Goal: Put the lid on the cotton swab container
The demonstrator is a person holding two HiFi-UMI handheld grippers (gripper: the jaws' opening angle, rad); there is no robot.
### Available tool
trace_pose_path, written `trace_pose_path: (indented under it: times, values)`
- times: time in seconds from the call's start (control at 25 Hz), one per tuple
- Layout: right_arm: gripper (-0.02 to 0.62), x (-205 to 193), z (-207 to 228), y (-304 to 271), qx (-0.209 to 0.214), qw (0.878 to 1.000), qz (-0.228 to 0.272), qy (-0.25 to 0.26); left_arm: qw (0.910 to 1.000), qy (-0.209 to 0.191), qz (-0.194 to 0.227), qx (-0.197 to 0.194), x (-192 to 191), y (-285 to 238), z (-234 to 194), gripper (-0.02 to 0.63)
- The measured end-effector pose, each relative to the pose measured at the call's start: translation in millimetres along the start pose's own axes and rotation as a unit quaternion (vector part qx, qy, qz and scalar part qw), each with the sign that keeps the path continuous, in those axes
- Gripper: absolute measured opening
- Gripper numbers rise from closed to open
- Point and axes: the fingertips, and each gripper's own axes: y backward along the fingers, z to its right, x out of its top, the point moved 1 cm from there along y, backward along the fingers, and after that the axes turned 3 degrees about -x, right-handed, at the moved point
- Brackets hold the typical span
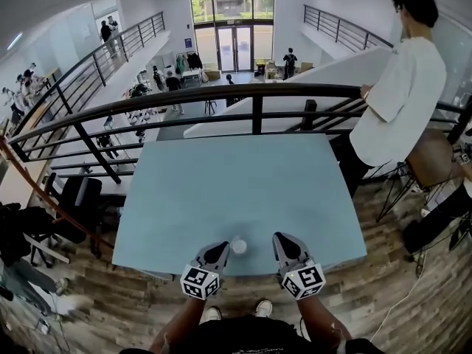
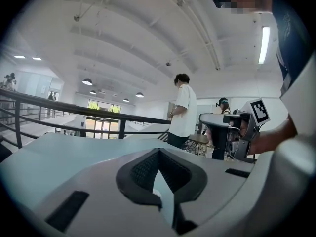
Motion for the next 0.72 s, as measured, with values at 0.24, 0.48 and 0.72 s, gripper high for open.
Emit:
trace_pose_path:
  times: [0.24,0.48,0.72]
  values:
    - [0.02,-10.2,4.3,0.7,0.051,0.999,-0.004,0.014,0.9993,-0.018,-0.016,0.029,-17.8,-8.3,10.9,0.009]
    - [0.02,-25.8,3.8,-0.9,0.076,0.997,-0.021,0.024,0.9983,0.0,-0.006,0.058,-25.4,-6.2,15.0,0.009]
    - [0.02,-39.9,-10.5,-6.9,0.09,0.994,-0.028,0.047,0.9975,0.003,-0.006,0.071,-30.5,1.7,9.3,0.009]
